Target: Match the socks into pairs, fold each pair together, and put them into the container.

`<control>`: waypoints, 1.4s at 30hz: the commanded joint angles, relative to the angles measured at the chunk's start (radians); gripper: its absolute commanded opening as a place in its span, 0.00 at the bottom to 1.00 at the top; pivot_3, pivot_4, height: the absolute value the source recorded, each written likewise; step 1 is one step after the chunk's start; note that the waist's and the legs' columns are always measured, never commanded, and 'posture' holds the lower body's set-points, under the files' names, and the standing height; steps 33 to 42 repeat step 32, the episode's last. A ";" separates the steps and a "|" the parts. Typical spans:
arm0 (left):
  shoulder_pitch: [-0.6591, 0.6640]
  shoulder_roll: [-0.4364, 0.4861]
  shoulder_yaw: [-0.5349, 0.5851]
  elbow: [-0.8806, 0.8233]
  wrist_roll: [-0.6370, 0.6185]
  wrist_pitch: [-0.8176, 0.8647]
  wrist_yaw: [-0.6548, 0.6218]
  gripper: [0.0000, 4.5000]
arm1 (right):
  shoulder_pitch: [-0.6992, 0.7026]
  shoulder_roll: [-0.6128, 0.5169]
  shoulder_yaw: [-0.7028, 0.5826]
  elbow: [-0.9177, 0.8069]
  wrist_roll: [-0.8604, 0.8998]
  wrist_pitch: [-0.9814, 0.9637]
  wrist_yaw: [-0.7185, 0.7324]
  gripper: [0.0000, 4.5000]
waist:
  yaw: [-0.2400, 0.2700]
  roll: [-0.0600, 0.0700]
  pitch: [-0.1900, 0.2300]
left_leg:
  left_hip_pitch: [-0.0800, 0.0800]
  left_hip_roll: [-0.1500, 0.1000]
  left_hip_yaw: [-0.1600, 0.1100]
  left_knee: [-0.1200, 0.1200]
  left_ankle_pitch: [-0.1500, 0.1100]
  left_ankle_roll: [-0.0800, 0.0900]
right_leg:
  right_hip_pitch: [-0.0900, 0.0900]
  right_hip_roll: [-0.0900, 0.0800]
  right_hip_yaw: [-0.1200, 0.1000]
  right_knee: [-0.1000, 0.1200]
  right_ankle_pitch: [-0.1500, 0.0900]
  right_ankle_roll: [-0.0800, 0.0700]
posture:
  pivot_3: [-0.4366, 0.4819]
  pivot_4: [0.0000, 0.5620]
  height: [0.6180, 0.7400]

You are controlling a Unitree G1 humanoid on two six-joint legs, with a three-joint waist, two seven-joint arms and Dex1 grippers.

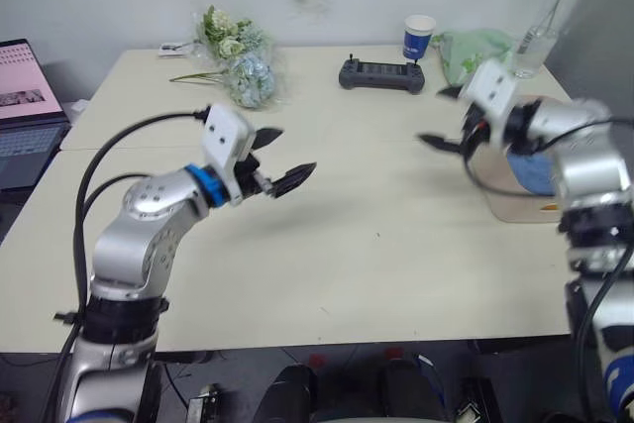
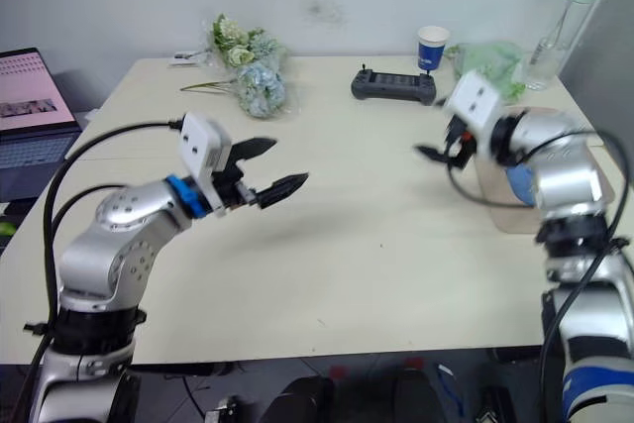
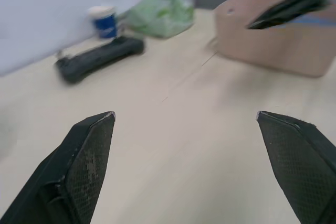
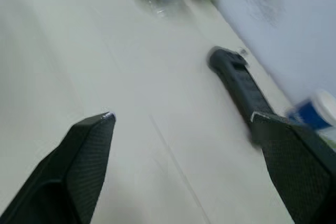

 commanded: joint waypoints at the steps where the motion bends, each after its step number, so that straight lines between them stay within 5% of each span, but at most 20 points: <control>1: 0.126 0.000 0.051 -0.083 0.012 -0.032 0.041 1.00 | 0.132 0.079 -0.052 -0.203 0.060 0.094 -0.132 0.99 | 0.007 0.000 0.000 | 0.000 0.000 0.000 0.000 0.000 0.000 | 0.000 0.000 0.000 0.000 0.000 0.000 | 0.48 0.27 1.00; 14: 0.540 -0.079 0.106 -0.103 0.129 -0.214 0.177 1.00 | 0.636 0.181 -0.006 -0.468 0.021 -0.009 -0.347 0.99 | 0.016 0.001 -0.002 | 0.003 0.000 0.001 0.000 0.000 0.000 | 0.002 0.001 0.002 0.001 0.000 0.000 | 0.48 0.27 1.00; 42: 0.593 -0.091 0.107 -0.143 0.127 -0.233 0.174 1.00 | 0.635 0.184 -0.008 -0.452 0.058 0.005 -0.399 0.99 | 0.020 0.001 -0.002 | 0.004 0.000 0.000 -0.001 0.000 0.000 | 0.004 0.001 0.001 0.000 0.000 0.000 | 0.48 0.27 1.00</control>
